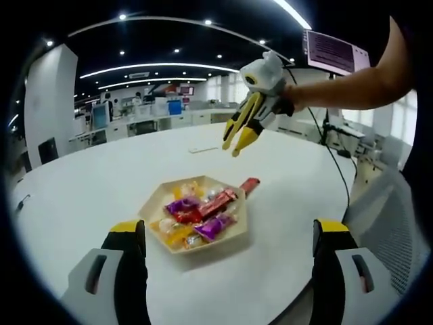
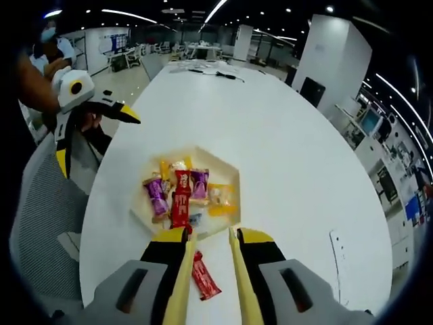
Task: Place the target food into the container with the food tongs after gripping and lifting it, then release it inside without dropping or visibly crushing the food.
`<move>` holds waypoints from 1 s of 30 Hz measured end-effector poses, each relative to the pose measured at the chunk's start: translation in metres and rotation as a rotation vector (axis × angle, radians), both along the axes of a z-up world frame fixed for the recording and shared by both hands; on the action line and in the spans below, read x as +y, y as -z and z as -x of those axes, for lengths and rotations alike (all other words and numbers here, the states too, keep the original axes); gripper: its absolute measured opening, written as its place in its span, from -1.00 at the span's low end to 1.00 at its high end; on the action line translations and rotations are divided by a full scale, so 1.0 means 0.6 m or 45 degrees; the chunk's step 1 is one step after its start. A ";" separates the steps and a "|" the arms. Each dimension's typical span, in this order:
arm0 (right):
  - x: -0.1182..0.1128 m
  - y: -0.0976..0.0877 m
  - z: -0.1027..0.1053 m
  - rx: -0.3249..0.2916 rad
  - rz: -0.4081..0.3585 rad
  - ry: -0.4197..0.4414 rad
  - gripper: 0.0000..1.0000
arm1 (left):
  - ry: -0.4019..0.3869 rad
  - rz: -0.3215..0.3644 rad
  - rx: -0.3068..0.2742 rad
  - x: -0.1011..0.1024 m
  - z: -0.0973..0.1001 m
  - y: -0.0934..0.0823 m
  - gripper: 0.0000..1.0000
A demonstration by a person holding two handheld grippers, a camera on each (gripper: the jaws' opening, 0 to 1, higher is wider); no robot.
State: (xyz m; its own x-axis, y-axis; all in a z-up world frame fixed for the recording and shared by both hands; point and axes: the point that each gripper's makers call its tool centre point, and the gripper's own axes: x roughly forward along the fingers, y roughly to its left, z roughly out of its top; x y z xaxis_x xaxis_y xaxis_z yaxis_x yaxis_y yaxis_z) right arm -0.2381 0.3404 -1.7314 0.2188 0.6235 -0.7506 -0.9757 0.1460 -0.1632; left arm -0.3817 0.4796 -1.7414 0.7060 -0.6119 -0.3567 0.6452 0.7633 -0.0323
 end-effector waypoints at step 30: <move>-0.096 0.016 -0.005 -0.007 -0.001 0.023 -0.43 | 0.000 -0.010 0.048 0.000 0.002 0.012 0.99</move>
State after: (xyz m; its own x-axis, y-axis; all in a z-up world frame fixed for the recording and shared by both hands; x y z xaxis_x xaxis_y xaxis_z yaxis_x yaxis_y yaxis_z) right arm -0.2353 0.2828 -1.7413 0.2338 0.6198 -0.7491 -0.9721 0.1633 -0.1683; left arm -0.3830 0.4794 -1.7484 0.6919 -0.6091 -0.3876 0.6438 0.7635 -0.0506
